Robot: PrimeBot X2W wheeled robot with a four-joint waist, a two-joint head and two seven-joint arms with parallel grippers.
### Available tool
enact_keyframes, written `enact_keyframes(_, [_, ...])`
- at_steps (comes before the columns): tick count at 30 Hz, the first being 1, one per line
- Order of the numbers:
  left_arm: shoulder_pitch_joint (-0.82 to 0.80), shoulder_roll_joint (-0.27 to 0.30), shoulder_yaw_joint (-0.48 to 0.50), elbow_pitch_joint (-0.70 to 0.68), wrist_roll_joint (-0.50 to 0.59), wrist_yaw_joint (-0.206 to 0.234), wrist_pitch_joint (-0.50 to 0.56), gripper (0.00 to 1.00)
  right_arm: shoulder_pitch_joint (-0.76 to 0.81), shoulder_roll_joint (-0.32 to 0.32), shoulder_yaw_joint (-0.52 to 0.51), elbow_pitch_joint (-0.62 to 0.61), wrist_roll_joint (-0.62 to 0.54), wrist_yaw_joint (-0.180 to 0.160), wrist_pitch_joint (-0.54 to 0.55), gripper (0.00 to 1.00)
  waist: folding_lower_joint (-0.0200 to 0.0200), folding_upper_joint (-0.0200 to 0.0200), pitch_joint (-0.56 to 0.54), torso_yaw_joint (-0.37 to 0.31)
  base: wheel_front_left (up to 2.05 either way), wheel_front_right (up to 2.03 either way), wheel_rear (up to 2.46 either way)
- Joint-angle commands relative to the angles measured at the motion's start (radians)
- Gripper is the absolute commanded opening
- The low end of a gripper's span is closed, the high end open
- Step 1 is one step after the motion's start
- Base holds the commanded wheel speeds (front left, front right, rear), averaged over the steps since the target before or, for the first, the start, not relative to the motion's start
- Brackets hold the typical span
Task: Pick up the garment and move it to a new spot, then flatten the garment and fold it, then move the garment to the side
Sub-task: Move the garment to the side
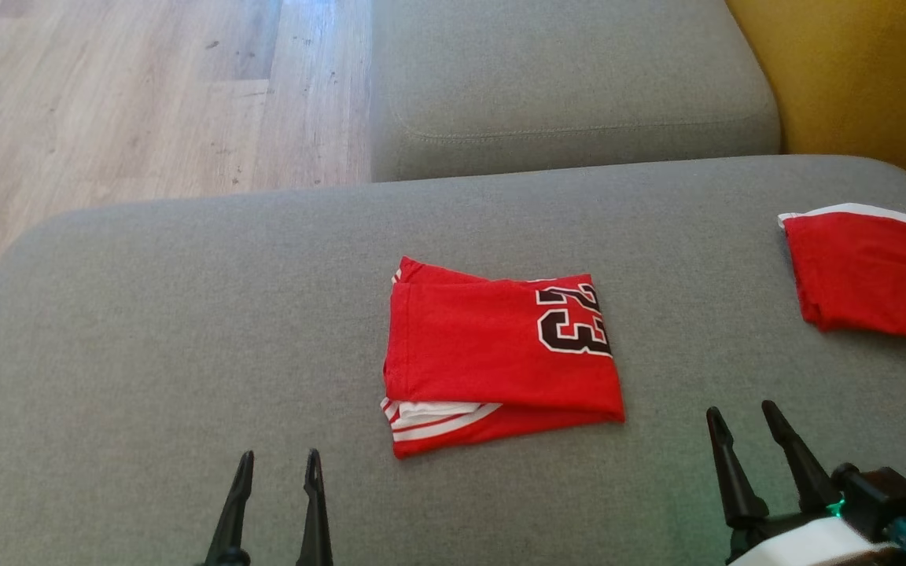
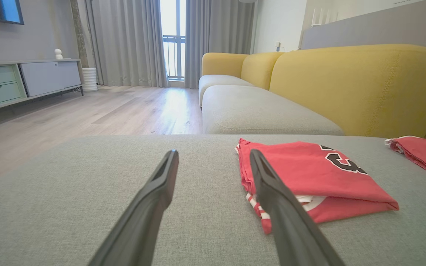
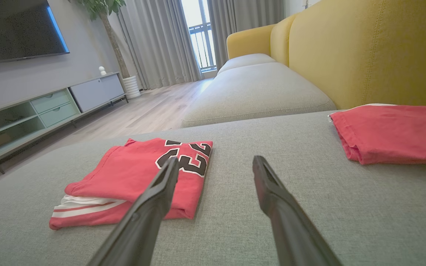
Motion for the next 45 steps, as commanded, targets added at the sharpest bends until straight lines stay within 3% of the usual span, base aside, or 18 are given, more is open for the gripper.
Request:
enact_keyframes(1, [-0.036,-0.013,0.039,-0.025,0.012,-0.005,-0.01,1.0,-0.037,-0.003,0.012,-0.037,-0.008,-0.001,-0.011,1.0,0.0001,0.0,-0.002,0.001,0.0,0.0,0.0])
enact_keyframes(18, [-0.026,-0.047,0.078,-0.008,0.058,-0.052,-0.01,1.0,-0.025,-0.001,0.018,-0.038,-0.003,-0.001,-0.011,1.0,0.0001,0.0,-0.015,0.012,0.0,0.0,0.0])
enact_keyframes(29, [-0.04,-0.059,0.079,-0.01,0.074,-0.064,-0.01,1.0,-0.06,-0.007,0.035,-0.013,0.029,-0.001,-0.011,1.0,0.0001,0.0,0.036,0.036,0.0,0.0,0.0])
enact_keyframes(34, [-0.058,-0.064,0.065,-0.01,0.077,-0.065,-0.01,1.0,-0.145,-0.034,0.099,0.052,0.142,-0.001,0.014,1.0,0.0001,0.0,0.093,0.06,0.0,0.0,0.0])
enact_keyframes(45, [-0.168,-0.068,0.022,-0.004,0.078,-0.065,-0.01,1.0,-0.365,-0.155,0.187,0.147,0.516,-0.001,0.318,1.0,0.0001,0.0,0.24,0.136,0.0,0.0,0.0])
